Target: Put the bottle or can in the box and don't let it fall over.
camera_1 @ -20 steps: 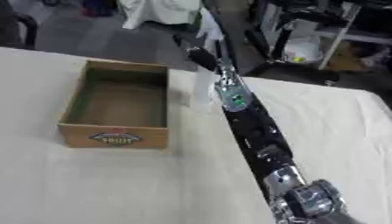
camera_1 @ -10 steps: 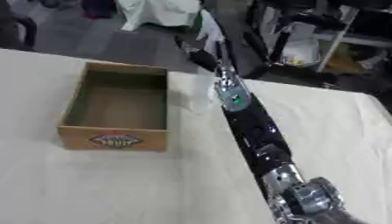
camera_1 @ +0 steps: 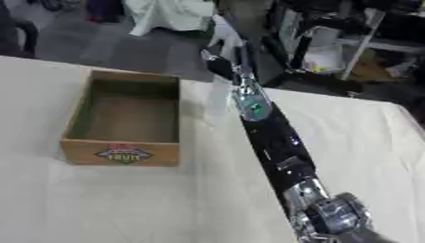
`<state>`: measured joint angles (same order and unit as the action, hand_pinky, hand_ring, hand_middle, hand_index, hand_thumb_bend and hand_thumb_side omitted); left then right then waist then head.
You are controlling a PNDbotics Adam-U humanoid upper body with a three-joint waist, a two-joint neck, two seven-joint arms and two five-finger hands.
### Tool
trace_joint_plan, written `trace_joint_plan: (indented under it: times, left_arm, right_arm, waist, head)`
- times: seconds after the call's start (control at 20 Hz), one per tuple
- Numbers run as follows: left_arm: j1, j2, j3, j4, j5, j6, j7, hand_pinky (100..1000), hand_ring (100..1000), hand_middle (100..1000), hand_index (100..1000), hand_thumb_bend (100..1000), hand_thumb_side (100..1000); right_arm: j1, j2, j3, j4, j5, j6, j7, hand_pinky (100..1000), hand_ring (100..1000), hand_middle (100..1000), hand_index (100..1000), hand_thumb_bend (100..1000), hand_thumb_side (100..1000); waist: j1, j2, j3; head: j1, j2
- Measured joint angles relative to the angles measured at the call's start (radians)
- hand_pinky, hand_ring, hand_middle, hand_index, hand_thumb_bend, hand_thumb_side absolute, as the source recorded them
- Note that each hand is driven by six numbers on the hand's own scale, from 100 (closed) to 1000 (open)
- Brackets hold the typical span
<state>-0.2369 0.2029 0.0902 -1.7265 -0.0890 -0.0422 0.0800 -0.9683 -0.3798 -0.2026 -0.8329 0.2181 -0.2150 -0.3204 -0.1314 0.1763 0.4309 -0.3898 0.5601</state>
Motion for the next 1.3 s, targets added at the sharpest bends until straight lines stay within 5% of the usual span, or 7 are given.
trace_joint_plan:
  times: [0.6,0.85,0.9,0.95,1.3]
  left_arm:
    - [0.0,0.0,0.0,0.0,0.0,0.0,0.0,666,875,776,847,451,773]
    - [0.001,0.0,0.002,0.0,0.0,0.0,0.0,666,875,776,847,451,773]
    - [0.002,0.0,0.003,0.0,0.0,0.0,0.0,666,875,776,847,456,776]
    - [0.003,0.0,0.003,0.0,0.0,0.0,0.0,666,875,776,847,450,774]
    - [0.008,0.0,0.003,0.001,0.001,0.0,-0.002,666,874,776,848,448,775]
  right_arm:
    - [0.0,-0.003,0.003,-0.007,-0.029,-0.013,-0.028,518,571,444,547,139,100]
    - [0.0,-0.005,0.015,-0.041,-0.041,-0.021,-0.012,518,570,441,542,132,100]
    - [0.0,-0.005,0.019,-0.05,-0.047,-0.021,-0.006,520,572,441,541,212,100]
    - [-0.002,-0.005,0.024,-0.06,-0.052,-0.022,0.0,520,572,441,541,127,100]
    - [-0.041,0.009,0.068,-0.139,-0.094,-0.021,0.063,524,572,438,535,112,100]
  waist:
    - [0.001,-0.001,-0.009]
    - [0.006,-0.005,-0.019]
    - [0.007,-0.005,-0.02]
    - [0.009,-0.006,-0.021]
    - [0.021,-0.019,-0.024]
  head:
    - [-0.002,0.0]
    - [-0.002,0.0]
    - [-0.002,0.0]
    - [-0.002,0.0]
    - [-0.003,0.003]
